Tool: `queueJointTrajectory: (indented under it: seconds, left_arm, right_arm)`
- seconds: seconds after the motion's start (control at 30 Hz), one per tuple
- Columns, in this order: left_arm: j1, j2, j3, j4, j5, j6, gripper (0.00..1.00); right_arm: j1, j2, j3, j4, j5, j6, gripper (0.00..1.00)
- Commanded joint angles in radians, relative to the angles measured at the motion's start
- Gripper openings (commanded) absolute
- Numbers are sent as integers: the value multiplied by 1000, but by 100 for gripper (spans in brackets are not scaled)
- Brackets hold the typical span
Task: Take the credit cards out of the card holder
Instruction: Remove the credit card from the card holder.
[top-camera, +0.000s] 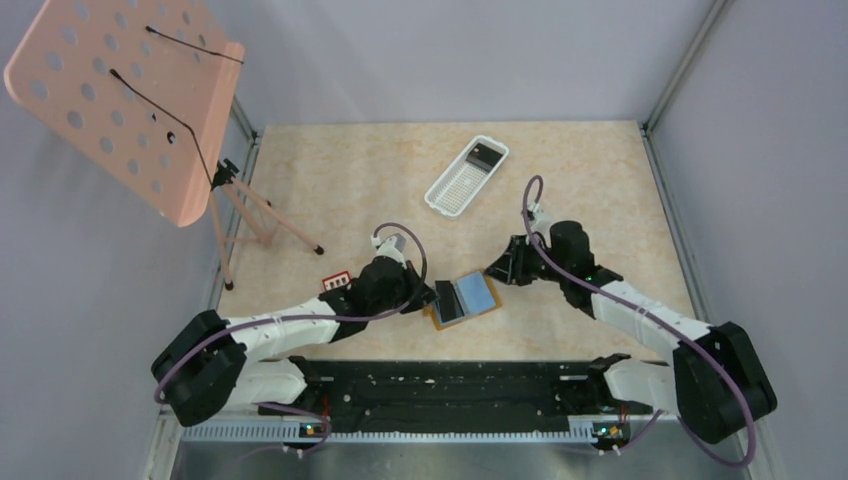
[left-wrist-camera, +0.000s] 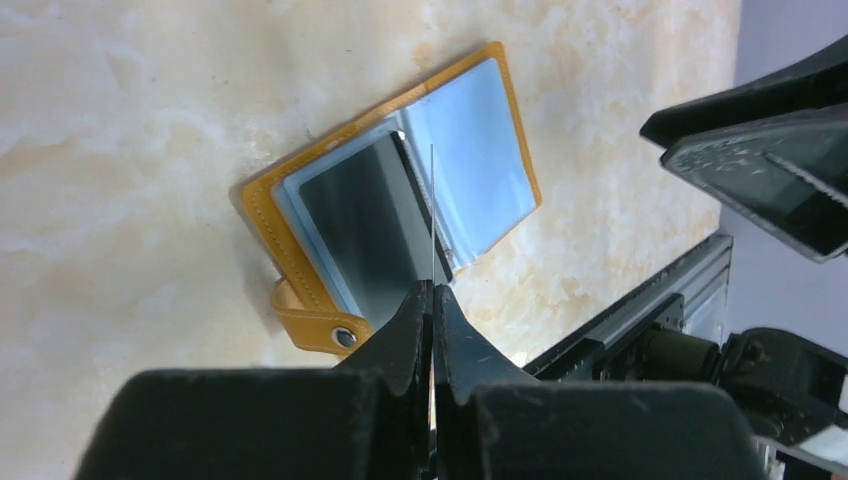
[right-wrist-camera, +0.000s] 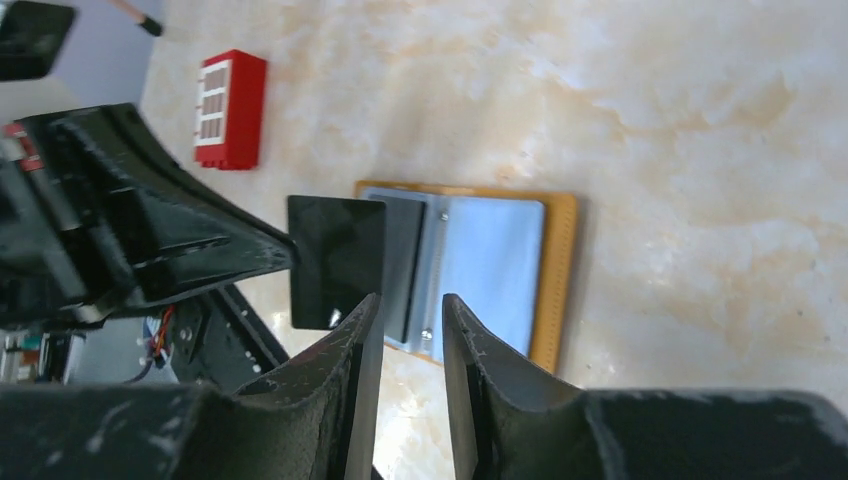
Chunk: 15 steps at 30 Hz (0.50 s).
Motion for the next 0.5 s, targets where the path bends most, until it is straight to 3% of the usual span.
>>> queueJointTrajectory:
  seconds: [0.0,0.13,0.23,0.33,0.47]
  left_arm:
    - [2,-82,-35,100,89,145,0]
    - [3,-156,-56,113,127,199,0]
    - [3,-190,-28,-4,53,115,0]
    - [3,-194,7,-96,25,18,0]
    - [5,-195,44,-94,31,-61,0]
  right_arm:
    - [-8,-100,11,114,-121,-74,30]
    - [-7,-174,-2,185,-207,-109,33]
    - [6,-249,-42,243,-229,-178,39]
    - [97,-387,-107,264,-94,-400,43]
    - [223,-483,-189,364,-19,-677,45]
